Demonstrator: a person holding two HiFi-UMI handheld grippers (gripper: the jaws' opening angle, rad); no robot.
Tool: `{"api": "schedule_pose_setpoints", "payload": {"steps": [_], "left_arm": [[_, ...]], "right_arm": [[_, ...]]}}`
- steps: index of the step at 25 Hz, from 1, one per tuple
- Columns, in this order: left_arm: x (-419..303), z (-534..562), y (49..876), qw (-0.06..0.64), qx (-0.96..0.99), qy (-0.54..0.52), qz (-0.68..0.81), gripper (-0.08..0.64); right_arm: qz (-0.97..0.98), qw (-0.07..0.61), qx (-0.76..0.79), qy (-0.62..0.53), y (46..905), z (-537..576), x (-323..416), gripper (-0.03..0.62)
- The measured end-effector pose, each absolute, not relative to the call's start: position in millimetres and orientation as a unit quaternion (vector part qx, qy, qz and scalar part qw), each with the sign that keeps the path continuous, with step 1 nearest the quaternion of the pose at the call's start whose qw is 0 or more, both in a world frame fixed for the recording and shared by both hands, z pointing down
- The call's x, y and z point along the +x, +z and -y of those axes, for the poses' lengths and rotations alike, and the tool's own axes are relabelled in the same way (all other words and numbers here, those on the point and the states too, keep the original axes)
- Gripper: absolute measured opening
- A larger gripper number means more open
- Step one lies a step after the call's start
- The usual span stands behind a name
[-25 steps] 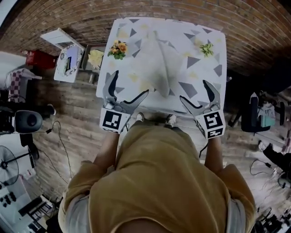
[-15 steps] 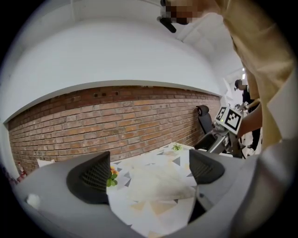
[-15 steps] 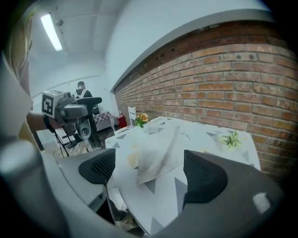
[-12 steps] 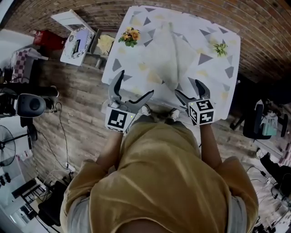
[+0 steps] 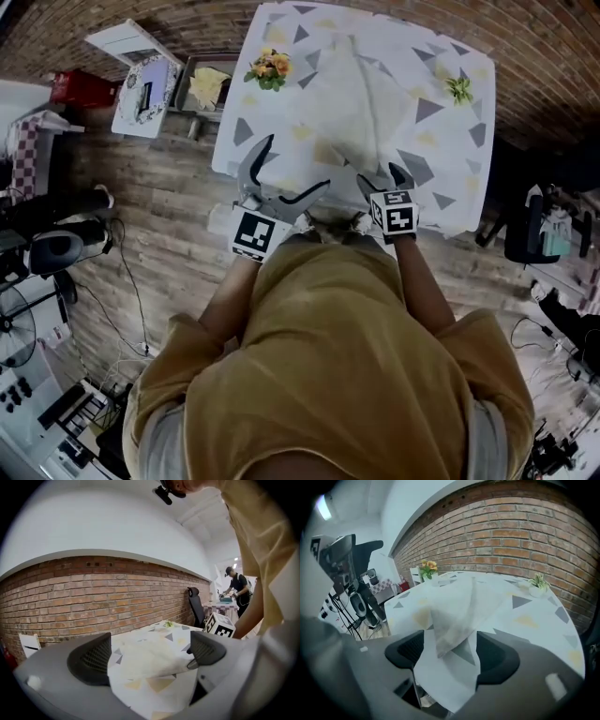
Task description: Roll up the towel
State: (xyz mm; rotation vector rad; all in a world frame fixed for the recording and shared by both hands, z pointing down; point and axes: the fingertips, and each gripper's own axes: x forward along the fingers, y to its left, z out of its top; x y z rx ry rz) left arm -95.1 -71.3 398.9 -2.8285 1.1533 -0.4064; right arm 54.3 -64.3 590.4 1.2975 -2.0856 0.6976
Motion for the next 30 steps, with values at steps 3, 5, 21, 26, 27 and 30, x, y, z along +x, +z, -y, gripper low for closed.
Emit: {"api": "schedule_pose_setpoints", "payload": {"steps": [3, 5, 21, 26, 27, 30], "left_arm": [[-98, 75, 410, 0.017, -0.921, -0.136, -0.364, 0.565], [-98, 75, 418, 0.008, -0.924, -0.141, -0.355, 0.565], [-68, 76, 451, -0.004, -0.944, -0.168, -0.285, 0.565], [-54, 61, 483, 0.009, -0.945, -0.22, -0.243, 0.563], [-50, 57, 489, 0.013, -0.946, -0.228, -0.233, 0.563], [-34, 49, 506, 0.025, -0.948, -0.243, -0.203, 0.561]], "right_arm": [[0.77, 0.302, 0.498, 0.262, 601, 69, 51, 0.292], [0.76, 0.315, 0.503, 0.264, 611, 71, 52, 0.265], [0.758, 0.354, 0.508, 0.205, 603, 69, 57, 0.031], [0.791, 0.365, 0.463, 0.165, 590, 58, 43, 0.029], [0.795, 0.371, 0.454, 0.157, 586, 55, 40, 0.029], [0.803, 0.37, 0.441, 0.153, 576, 50, 36, 0.029]]}}
